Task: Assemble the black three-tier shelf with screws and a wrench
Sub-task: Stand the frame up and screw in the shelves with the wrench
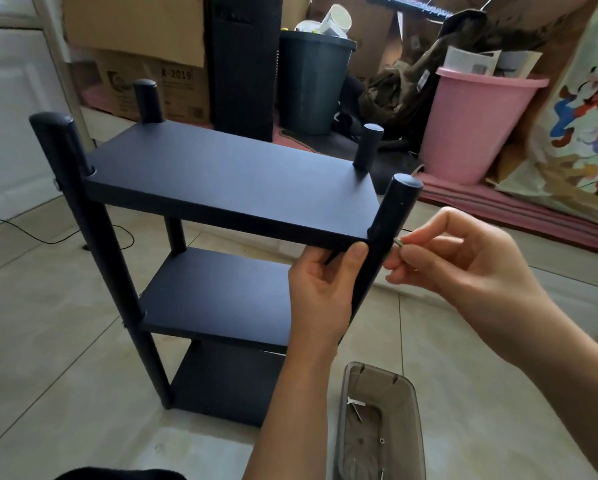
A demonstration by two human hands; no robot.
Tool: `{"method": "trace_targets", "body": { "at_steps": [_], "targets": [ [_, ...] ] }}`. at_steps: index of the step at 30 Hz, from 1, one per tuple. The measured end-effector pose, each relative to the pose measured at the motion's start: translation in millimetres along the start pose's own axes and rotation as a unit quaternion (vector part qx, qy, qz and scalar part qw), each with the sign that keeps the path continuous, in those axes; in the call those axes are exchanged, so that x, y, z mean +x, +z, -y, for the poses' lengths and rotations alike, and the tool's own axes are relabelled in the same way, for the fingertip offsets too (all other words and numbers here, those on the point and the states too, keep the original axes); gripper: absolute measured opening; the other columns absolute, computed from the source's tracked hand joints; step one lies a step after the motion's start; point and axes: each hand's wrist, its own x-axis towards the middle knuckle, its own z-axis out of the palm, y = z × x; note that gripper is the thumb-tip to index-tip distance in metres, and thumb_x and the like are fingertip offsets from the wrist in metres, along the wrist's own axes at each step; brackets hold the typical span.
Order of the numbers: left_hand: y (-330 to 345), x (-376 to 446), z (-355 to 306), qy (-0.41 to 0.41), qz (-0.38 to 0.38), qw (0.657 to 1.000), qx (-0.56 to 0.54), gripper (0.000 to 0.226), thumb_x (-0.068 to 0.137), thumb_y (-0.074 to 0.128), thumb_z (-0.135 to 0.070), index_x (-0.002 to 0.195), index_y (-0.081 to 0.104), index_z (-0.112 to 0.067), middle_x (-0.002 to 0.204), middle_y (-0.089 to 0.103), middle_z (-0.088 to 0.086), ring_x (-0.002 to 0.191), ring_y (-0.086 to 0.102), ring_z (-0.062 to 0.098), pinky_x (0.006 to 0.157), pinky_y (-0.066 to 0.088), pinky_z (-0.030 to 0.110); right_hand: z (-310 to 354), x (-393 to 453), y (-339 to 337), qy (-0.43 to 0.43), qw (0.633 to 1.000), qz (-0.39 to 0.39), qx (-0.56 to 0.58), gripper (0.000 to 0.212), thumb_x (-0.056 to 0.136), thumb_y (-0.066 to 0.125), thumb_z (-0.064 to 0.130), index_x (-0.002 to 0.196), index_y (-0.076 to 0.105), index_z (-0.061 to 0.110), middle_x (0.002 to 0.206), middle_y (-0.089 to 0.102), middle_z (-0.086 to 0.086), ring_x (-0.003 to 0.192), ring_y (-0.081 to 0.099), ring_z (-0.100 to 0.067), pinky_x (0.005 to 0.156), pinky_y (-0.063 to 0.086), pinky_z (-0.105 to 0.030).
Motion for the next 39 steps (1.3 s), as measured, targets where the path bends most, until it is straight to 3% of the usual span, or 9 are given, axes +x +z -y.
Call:
{"method": "trace_targets", "body": {
  "at_steps": [3, 6, 10, 18, 26, 30, 35, 39],
  "targets": [
    [0, 2, 1, -0.004, 0.000, 1.000, -0.004, 0.013, 0.094, 0.067, -0.019, 0.105, 0.070, -0.015, 0.097, 0.077, -0.004, 0.094, 0.073, 0.015, 0.082, 0.057, 0.025, -3, 0, 2, -0.075, 0.987, -0.011, -0.139, 0.009, 0.086, 0.066, 0.000, 0.084, 0.058, 0.003, 0.080, 0.075, -0.004, 0.069, 0.072, -0.018, 0.069, 0.058, -0.022],
    [0, 2, 2, -0.013, 0.001, 1.000, -0.018, 0.014, 0.092, 0.067, -0.021, 0.104, 0.070, -0.015, 0.096, 0.077, -0.004, 0.090, 0.073, 0.013, 0.080, 0.058, 0.025, -1, 2, -1, -0.107, 0.966, -0.005, -0.236, 0.012, 0.086, 0.068, 0.005, 0.084, 0.059, 0.011, 0.080, 0.073, 0.004, 0.071, 0.072, -0.015, 0.068, 0.056, -0.020],
    [0, 3, 3, -0.018, 0.004, 0.999, -0.030, 0.016, 0.092, 0.067, -0.019, 0.106, 0.069, -0.012, 0.095, 0.076, -0.004, 0.089, 0.074, 0.013, 0.079, 0.058, 0.025, 4, 6, -2, -0.087, 0.981, 0.007, -0.173, 0.007, 0.085, 0.066, 0.006, 0.085, 0.060, 0.007, 0.081, 0.074, -0.004, 0.071, 0.073, -0.018, 0.069, 0.058, -0.023],
    [0, 2, 2, -0.007, 0.006, 0.999, -0.037, 0.024, 0.086, 0.066, -0.030, 0.104, 0.070, -0.015, 0.095, 0.077, -0.007, 0.091, 0.074, 0.012, 0.078, 0.057, 0.023, -8, -3, 11, -0.078, 0.995, -0.051, -0.042, 0.010, 0.082, 0.063, 0.007, 0.084, 0.056, 0.001, 0.083, 0.074, -0.014, 0.074, 0.074, -0.024, 0.071, 0.059, -0.027],
    [0, 5, 12, 0.026, 0.022, 0.998, -0.061, 0.024, 0.086, 0.067, -0.028, 0.106, 0.068, -0.015, 0.094, 0.077, -0.012, 0.088, 0.074, 0.007, 0.071, 0.054, 0.013, -5, -2, 7, -0.135, 0.952, -0.059, -0.270, 0.008, 0.087, 0.069, 0.009, 0.085, 0.061, 0.010, 0.080, 0.073, 0.008, 0.072, 0.073, -0.011, 0.068, 0.056, -0.020],
    [-1, 10, 14, 0.017, 0.033, 0.996, -0.079, 0.024, 0.084, 0.068, -0.028, 0.102, 0.070, -0.012, 0.087, 0.076, -0.014, 0.080, 0.073, 0.003, 0.067, 0.052, 0.011, 4, 6, 2, -0.045, 0.990, -0.031, -0.130, 0.008, 0.085, 0.065, -0.001, 0.084, 0.059, -0.004, 0.076, 0.073, -0.012, 0.067, 0.071, -0.023, 0.067, 0.059, -0.029],
    [-5, 11, 15, 0.005, 0.051, 0.995, -0.088, 0.027, 0.085, 0.069, -0.028, 0.107, 0.070, -0.013, 0.098, 0.078, -0.010, 0.094, 0.074, 0.008, 0.077, 0.055, 0.014, 3, 5, 6, 0.064, 0.996, -0.040, 0.057, 0.004, 0.079, 0.064, 0.009, 0.076, 0.063, 0.010, 0.076, 0.071, -0.018, 0.065, 0.068, -0.023, 0.069, 0.058, -0.031],
    [-5, 11, 13, 0.006, 0.051, 0.994, -0.095, 0.027, 0.084, 0.069, -0.028, 0.106, 0.070, -0.013, 0.098, 0.078, -0.011, 0.094, 0.074, 0.007, 0.078, 0.054, 0.013, -1, 0, 10, -0.003, 0.999, -0.052, -0.014, 0.006, 0.081, 0.064, 0.009, 0.077, 0.060, 0.009, 0.078, 0.072, -0.016, 0.071, 0.072, -0.026, 0.072, 0.059, -0.031]
  ]
}}
